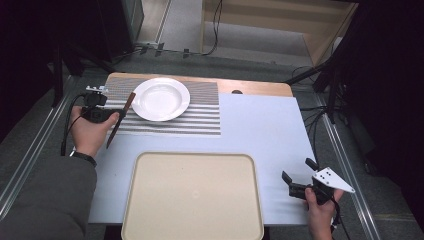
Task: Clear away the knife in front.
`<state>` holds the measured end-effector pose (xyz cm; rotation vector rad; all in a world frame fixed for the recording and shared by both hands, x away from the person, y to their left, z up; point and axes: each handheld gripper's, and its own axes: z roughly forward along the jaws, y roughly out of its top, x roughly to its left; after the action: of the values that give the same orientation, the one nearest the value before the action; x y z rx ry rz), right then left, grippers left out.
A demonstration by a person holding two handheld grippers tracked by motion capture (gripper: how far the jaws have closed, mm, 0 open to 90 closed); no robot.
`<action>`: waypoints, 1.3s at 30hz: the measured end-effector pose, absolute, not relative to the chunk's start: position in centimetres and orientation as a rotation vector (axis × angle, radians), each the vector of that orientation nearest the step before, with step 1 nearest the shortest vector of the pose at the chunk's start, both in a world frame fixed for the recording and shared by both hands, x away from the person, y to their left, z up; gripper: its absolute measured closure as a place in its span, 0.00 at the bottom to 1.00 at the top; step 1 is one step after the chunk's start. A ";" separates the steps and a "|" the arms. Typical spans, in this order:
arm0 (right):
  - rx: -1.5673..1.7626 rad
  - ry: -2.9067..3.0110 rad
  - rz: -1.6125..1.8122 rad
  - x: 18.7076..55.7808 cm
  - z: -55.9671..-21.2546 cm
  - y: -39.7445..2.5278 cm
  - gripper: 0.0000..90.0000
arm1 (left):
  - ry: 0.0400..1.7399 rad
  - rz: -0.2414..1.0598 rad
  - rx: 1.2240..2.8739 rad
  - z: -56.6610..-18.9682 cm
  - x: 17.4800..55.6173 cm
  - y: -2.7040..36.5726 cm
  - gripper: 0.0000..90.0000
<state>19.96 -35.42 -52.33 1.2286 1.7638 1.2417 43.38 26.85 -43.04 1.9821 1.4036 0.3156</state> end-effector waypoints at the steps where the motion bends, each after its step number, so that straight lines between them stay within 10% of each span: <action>1: 1.229 1.764 1.240 20.0 -52.3 -35.4 0.00 | 1.398 0.313 1.980 -43.0 43.1 26.8 0.85; 39: 1.232 1.769 1.223 20.0 -52.3 -35.3 0.00 | 1.234 0.238 1.993 -43.5 34.6 24.4 0.85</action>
<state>19.95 -35.28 -52.33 1.2317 1.7691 1.2231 34.62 24.37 -43.47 1.9931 1.2338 0.2384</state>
